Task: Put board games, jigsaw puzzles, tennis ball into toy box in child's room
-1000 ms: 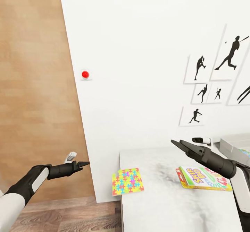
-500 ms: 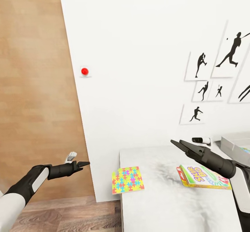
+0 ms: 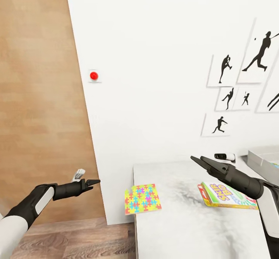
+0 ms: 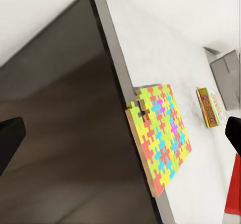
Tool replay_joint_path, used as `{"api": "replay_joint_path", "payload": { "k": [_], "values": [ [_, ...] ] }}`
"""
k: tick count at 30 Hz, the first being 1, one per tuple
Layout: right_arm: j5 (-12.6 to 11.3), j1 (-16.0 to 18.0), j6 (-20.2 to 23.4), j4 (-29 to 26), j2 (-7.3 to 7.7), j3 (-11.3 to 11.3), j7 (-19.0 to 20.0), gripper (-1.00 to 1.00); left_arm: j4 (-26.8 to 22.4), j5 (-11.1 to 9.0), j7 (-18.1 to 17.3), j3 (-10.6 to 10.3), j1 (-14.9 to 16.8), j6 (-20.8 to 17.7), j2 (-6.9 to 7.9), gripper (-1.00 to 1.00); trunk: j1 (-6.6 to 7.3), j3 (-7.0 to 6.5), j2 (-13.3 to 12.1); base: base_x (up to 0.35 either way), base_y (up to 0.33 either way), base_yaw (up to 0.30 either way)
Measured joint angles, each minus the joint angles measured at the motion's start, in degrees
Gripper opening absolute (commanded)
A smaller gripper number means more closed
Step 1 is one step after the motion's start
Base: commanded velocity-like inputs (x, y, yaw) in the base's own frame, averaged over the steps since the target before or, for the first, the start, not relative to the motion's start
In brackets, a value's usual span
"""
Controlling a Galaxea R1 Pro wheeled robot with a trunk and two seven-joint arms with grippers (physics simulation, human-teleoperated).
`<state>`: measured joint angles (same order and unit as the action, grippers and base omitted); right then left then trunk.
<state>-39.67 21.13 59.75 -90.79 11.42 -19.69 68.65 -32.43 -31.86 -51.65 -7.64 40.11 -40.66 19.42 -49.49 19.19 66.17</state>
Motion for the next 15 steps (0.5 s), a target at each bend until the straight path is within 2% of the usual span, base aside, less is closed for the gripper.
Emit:
{"api": "replay_joint_path", "payload": {
  "k": [3, 6, 8, 15],
  "values": [
    [0.0, 0.0, 0.0, 0.0, 0.04, 0.0, 0.0, 1.0, 0.0, -0.1, -1.2, 0.0, 0.0, -0.2, -0.02, 1.0, -0.66, 0.54, 1.2, 0.0, 0.0, 0.0],
    [0.0, 0.0, 0.0, 0.0, 0.1, 0.0, 0.0, 1.0, 0.0, -0.2, -4.3, 0.1, 0.0, -1.2, -0.05, 1.0, -1.32, 1.08, 2.4, 0.0, 0.0, 0.0],
    [0.0, 0.0, 0.0, 0.0, 0.15, -0.1, 0.0, 1.0, 0.0, -0.3, -8.3, 0.1, 0.0, -3.0, -0.06, 1.0, -1.76, 1.44, 3.2, 0.0, 0.0, 0.0],
    [0.0, 0.0, 0.0, 0.0, 0.1, 0.0, 0.0, 1.0, 0.0, -0.3, -15.2, 0.1, 0.0, -5.4, -0.11, 1.0, -3.3, 2.7, 6.0, 0.0, 0.0, 0.0]
  ]
}}
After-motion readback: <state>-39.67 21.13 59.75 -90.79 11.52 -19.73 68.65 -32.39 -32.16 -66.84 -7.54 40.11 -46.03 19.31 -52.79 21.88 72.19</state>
